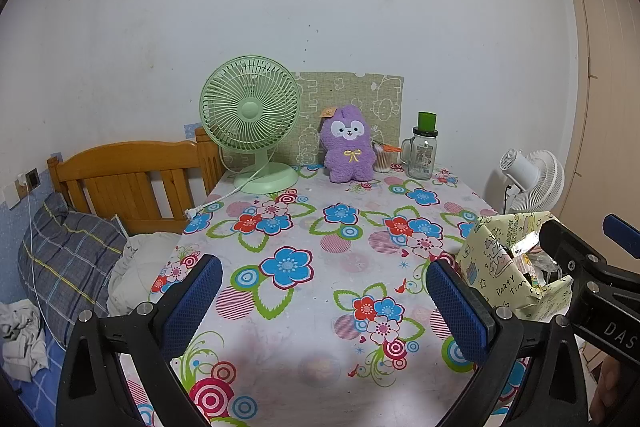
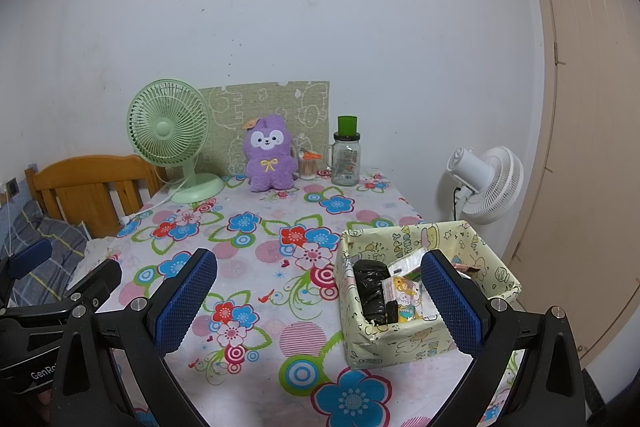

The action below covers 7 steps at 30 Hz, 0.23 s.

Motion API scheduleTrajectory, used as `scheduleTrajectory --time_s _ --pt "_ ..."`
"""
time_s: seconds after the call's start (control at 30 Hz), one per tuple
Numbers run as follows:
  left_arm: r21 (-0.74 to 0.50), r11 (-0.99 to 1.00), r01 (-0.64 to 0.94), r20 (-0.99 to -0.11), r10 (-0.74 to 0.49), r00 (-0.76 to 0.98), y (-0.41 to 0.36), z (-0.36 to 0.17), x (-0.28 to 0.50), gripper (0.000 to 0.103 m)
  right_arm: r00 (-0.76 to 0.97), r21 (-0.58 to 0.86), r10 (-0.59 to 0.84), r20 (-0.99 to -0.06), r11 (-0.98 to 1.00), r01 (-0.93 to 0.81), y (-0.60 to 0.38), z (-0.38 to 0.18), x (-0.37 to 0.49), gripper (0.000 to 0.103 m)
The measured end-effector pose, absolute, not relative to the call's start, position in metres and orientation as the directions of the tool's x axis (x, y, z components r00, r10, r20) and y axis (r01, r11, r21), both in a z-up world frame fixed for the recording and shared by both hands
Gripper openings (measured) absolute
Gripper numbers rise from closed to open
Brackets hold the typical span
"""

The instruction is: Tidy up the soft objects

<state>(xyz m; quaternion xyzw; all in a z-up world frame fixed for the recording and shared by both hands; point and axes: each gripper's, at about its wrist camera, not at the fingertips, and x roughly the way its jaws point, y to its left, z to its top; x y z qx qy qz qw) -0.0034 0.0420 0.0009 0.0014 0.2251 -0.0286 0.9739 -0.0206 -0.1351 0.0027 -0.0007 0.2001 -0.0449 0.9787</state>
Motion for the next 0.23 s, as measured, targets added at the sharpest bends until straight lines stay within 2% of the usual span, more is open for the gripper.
scheduleTrajectory --time_s 0.23 --pt "-0.009 0.998 0.056 -0.438 -0.054 0.897 0.0420 0.0010 -0.0033 0.103 0.915 -0.019 -0.088 -0.393 0.996 0.088 -0.1352 0.0028 -0.0206 0.103"
